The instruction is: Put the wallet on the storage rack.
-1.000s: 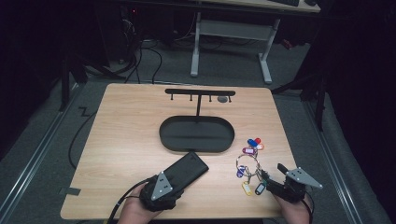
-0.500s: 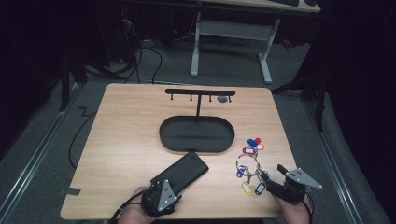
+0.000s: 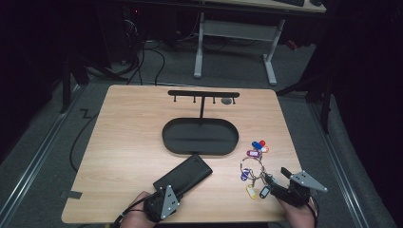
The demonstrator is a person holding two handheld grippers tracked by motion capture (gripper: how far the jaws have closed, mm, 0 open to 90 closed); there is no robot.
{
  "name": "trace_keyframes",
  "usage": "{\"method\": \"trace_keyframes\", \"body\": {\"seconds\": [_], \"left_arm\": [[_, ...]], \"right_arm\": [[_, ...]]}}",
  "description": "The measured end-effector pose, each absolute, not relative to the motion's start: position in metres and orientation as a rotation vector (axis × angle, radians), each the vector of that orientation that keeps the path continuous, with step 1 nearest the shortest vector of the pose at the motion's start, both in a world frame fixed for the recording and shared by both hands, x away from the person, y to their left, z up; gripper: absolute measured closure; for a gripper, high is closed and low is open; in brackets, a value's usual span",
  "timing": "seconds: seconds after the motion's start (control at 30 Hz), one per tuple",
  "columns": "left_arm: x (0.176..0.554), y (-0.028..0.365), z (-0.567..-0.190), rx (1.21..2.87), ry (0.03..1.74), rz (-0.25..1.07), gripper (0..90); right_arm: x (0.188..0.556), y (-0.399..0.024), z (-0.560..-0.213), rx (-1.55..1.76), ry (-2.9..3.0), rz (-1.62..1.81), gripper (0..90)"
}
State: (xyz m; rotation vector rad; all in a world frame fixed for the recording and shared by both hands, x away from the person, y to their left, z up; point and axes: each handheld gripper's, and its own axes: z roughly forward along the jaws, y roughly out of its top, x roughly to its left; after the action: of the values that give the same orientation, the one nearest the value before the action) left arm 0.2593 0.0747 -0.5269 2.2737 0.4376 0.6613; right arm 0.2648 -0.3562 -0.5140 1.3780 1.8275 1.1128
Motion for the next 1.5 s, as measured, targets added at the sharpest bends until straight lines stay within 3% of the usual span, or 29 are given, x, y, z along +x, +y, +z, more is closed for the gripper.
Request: {"method": "trace_keyframes", "body": {"seconds": [0.4, 0.63, 1.5], "left_arm": [[0.256, 0.074, -0.523, 2.266, 0.422, 0.682, 76.1], [0.258, 0.084, -0.512, 2.18, 0.478, 0.646, 78.9], [0.268, 0.118, -0.493, 1.951, 0.614, 0.475, 80.9]], "right_arm": [[0.265, -0.357, -0.515, 1.377, 1.839, 1.114, 27.3], [0.265, -0.358, -0.514, 1.376, 1.837, 1.117, 27.3], [0.265, -0.358, -0.515, 1.386, 1.834, 1.123, 27.3]]}}
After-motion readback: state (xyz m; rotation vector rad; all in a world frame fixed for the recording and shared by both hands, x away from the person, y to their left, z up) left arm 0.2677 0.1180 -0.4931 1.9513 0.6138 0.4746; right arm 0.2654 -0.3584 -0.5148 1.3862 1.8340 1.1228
